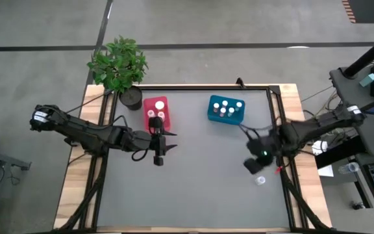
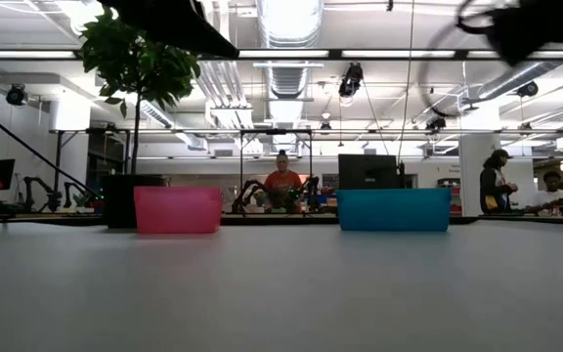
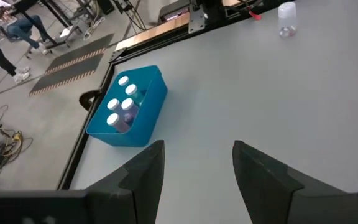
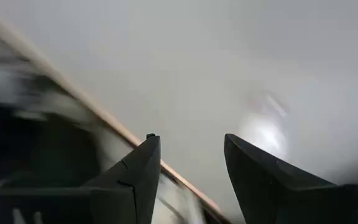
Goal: Pick and place medicine bottles into bin by pill shape (circle, oval)
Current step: Put the transparent capsule bottle into the red bin
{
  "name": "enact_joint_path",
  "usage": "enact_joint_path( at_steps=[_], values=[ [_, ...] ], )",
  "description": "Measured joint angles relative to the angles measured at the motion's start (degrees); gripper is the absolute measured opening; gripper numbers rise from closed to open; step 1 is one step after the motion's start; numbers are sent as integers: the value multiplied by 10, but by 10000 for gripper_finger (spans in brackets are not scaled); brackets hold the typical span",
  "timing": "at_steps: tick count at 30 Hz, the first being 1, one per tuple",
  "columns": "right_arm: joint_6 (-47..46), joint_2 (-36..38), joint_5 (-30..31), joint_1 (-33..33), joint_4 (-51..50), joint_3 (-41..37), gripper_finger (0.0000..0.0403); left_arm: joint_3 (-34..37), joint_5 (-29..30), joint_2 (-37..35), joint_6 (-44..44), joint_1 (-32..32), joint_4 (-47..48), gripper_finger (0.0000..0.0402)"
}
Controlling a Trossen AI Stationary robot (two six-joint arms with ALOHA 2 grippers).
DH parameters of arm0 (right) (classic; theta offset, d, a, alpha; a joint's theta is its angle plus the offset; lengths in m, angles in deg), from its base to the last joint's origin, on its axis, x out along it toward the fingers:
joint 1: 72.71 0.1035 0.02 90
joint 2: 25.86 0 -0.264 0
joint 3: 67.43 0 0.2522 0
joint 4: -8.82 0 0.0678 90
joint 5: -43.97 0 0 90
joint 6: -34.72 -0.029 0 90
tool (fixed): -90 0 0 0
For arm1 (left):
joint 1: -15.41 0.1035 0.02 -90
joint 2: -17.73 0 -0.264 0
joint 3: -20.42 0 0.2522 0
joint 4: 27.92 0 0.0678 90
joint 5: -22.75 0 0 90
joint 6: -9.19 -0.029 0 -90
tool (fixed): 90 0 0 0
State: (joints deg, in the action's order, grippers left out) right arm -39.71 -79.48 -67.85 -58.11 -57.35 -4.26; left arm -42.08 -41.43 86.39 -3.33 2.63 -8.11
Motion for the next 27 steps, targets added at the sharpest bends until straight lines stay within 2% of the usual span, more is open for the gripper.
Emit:
enact_joint_path(
  at_steps=[4,6,10,21,27],
  values=[
    [-90,-39,12,89,-129,22,166,3,0,0,2,0,0,171],
    [-118,-56,42,118,-165,31,166,3,0,0,1,0,0,171],
    [-156,-82,84,156,-152,36,178,3,0,-2,-1,0,0,171],
    [-171,-179,84,201,-121,35,258,4,0,-2,2,0,5,171],
    [-156,-224,84,203,-92,24,264,4,0,-2,2,0,5,171]
  ],
)
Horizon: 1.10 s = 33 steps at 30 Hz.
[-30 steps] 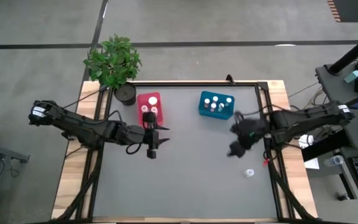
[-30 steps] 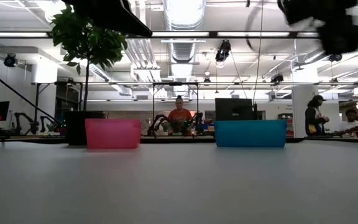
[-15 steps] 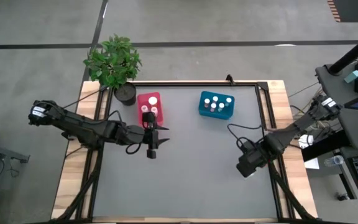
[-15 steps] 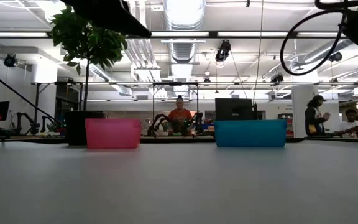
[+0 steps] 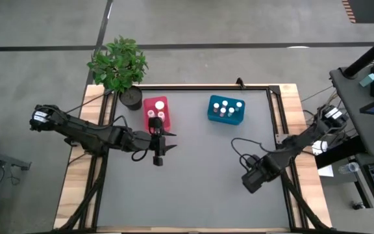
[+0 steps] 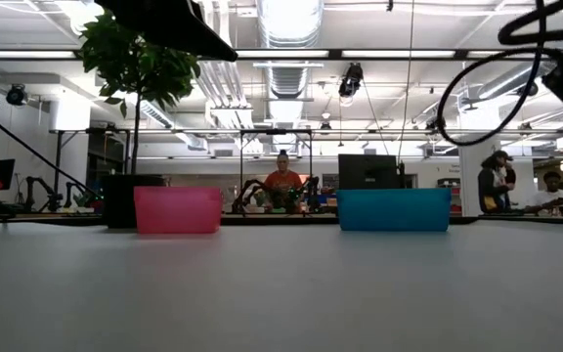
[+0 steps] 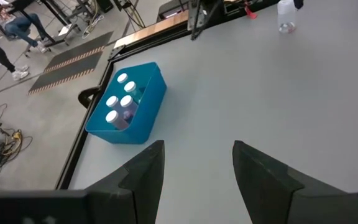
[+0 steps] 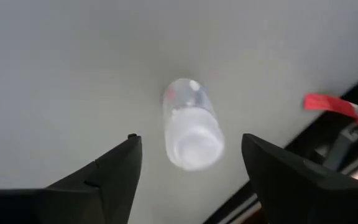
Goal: Pick and place medicine bottles into bin by pill shape (circle, oval)
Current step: Put the transparent capsule bottle into the red bin
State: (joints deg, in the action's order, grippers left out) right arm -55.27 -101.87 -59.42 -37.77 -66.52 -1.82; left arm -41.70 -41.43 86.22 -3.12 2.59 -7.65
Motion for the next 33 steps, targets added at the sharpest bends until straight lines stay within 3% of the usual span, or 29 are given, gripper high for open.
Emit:
enact_joint_path(
  at_steps=[5,12,15,19,21,25,33],
  values=[
    [11,-25,-12,0,48,-24,239,0,0,0,0,0,0,171],
    [16,-33,-21,1,54,-34,156,0,0,0,0,0,-3,171],
    [30,-20,-13,-6,53,-34,124,12,0,1,1,1,-63,171],
    [66,-3,-1,-55,64,-34,124,52,0,6,1,-4,-169,171],
    [100,2,-1,-90,88,-33,124,69,0,9,5,-7,-210,171],
    [199,-13,0,-171,114,2,124,86,0,6,30,-11,-201,171],
    [456,-115,4,-308,108,169,124,87,-1,-22,30,-22,-185,171]
  ],
)
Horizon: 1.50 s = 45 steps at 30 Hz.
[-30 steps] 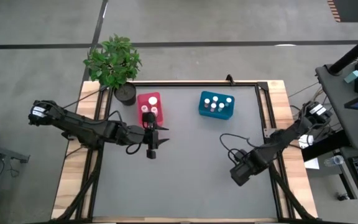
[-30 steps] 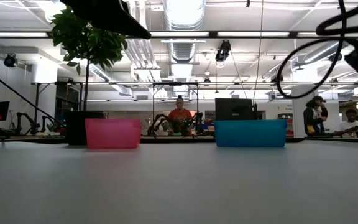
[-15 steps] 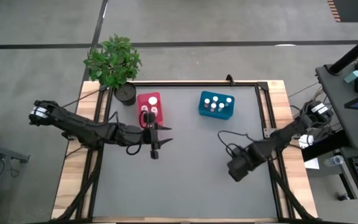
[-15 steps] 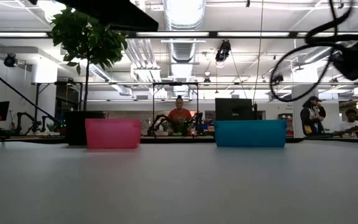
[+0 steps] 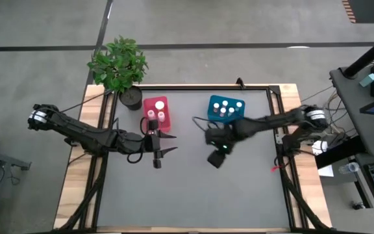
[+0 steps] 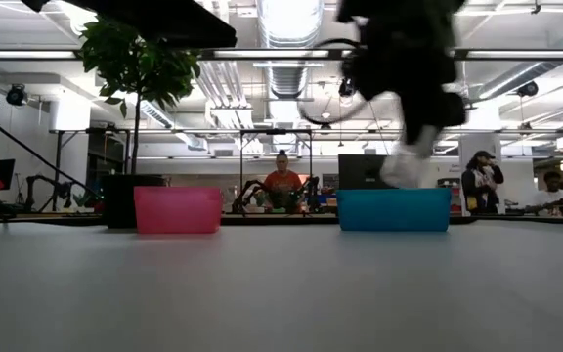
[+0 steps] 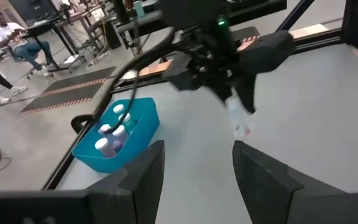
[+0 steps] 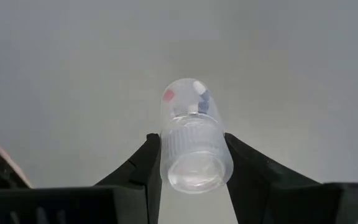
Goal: Pick and place medicine bottles into bin by pill shape (circle, oval)
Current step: Put the transparent capsule bottle into the red bin
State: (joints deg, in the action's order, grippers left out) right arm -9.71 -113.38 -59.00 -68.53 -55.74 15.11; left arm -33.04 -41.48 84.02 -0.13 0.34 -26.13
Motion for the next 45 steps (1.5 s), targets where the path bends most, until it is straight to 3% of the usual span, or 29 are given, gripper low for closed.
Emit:
enact_joint_path(
  at_steps=[8,16,22,30,34,39,45],
  values=[
    [213,-152,2,-69,-40,162,124,28,0,-49,0,-1,15,171],
    [274,-222,21,-89,-48,207,124,36,0,-73,22,-1,25,171],
    [281,-234,32,-90,-44,208,132,36,0,-69,12,-1,24,171],
    [286,-260,52,-90,-37,208,247,32,0,-68,29,-1,15,171],
    [286,-253,56,-90,-37,208,280,32,1,-68,29,-1,16,171],
    [291,-216,61,-90,-37,208,290,32,2,-67,30,-1,5,171],
    [294,-139,129,-75,-38,178,278,32,2,-66,55,-1,-2,171]
  ],
)
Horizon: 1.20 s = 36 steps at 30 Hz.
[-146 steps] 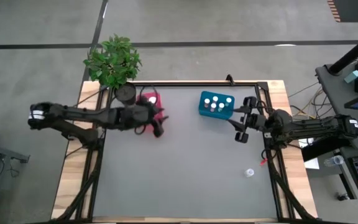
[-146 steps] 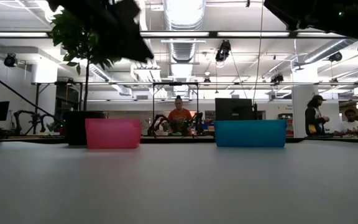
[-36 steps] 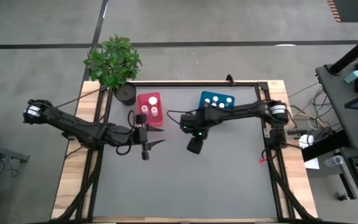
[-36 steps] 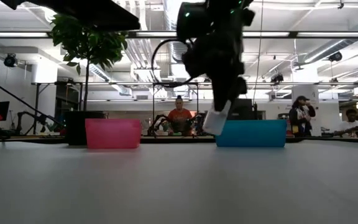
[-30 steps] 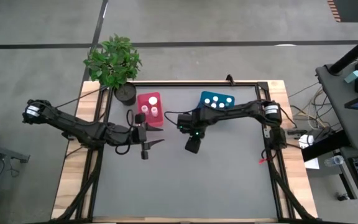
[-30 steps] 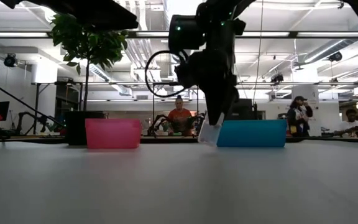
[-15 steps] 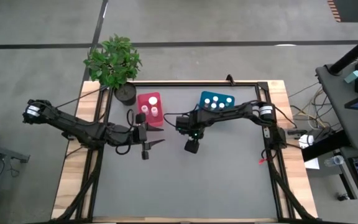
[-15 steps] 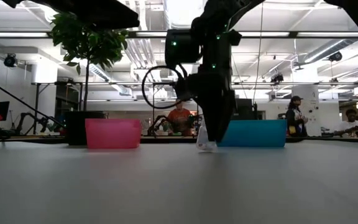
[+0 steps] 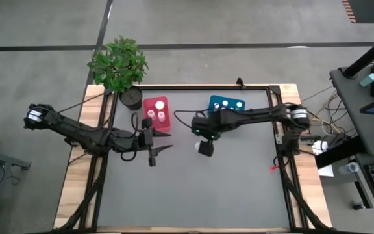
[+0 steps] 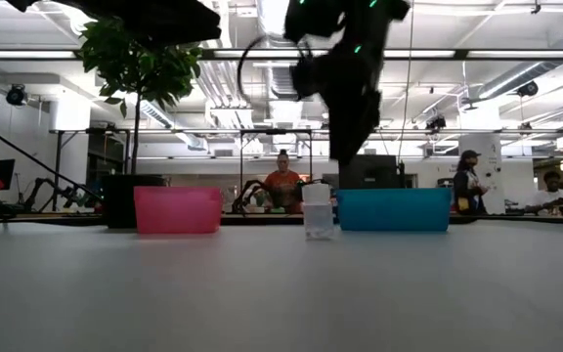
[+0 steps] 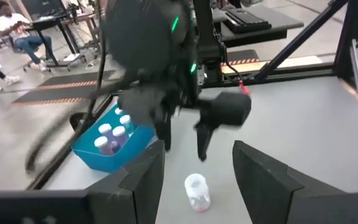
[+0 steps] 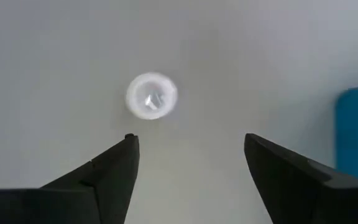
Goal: Pick and place medicine bottles into bin by pill shape (circle, oval)
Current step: Put the transparent capsule bottle into the red bin
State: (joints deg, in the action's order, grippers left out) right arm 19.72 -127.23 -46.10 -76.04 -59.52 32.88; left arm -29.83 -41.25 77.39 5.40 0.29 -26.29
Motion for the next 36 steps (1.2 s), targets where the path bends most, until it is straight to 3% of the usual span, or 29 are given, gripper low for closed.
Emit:
enact_joint_path(
  at_steps=[4,9,14,22,28,31,36],
  values=[
    [19,75,16,21,41,-64,269,0,0,7,29,0,-2,171],
    [30,179,16,45,209,-195,258,0,0,52,69,0,-40,171],
    [121,294,18,47,355,-313,247,-10,-2,141,80,0,-143,171],
    [251,455,17,44,651,-488,233,-99,-4,290,79,9,-137,171],
    [291,537,16,44,686,-521,231,-158,-6,354,80,36,-75,171],
    [299,564,16,44,681,-526,230,-185,-42,386,85,48,-57,174],
    [328,590,16,44,681,-544,228,-215,-65,429,106,67,-45,216]
  ],
)
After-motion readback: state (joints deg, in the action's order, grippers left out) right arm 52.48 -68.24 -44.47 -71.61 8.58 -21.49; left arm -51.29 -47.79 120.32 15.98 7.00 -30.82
